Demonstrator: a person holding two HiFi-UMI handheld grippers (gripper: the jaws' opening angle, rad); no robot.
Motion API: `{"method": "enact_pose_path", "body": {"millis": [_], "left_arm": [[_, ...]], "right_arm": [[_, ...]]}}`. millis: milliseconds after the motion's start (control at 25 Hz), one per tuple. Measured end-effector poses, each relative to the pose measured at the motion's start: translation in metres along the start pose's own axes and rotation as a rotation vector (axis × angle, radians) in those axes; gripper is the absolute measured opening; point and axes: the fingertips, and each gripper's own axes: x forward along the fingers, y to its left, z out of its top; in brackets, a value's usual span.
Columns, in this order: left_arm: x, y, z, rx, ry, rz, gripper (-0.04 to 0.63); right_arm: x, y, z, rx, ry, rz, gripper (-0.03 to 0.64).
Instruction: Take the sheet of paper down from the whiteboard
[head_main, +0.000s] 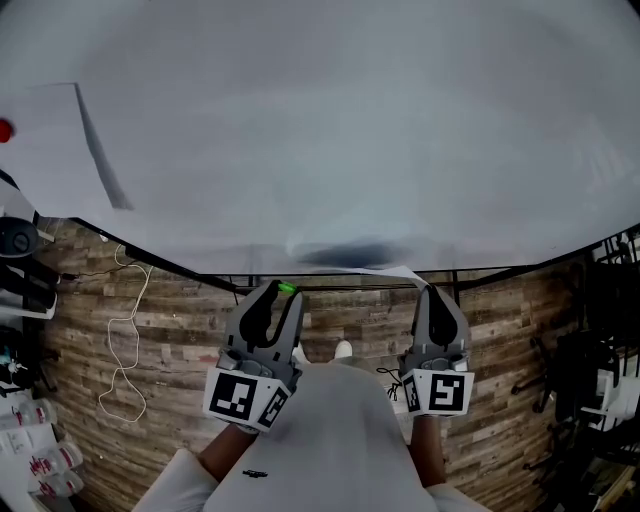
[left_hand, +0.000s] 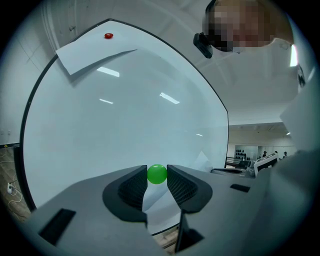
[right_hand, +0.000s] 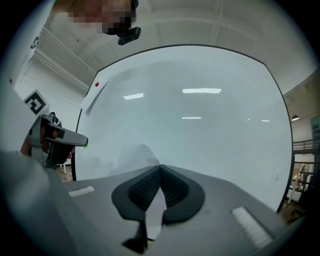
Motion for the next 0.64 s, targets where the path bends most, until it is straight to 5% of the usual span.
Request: {"method": "enact_pose_path", "body": {"millis": [640], "left_arm": [[-0.0075, 0.0011, -0.005, -0.016, 0.012, 0.011, 0.124]], "right_arm": [[-0.0051, 0.0058, 0.0074, 0.002, -0.005, 0.005, 0.011]]}}
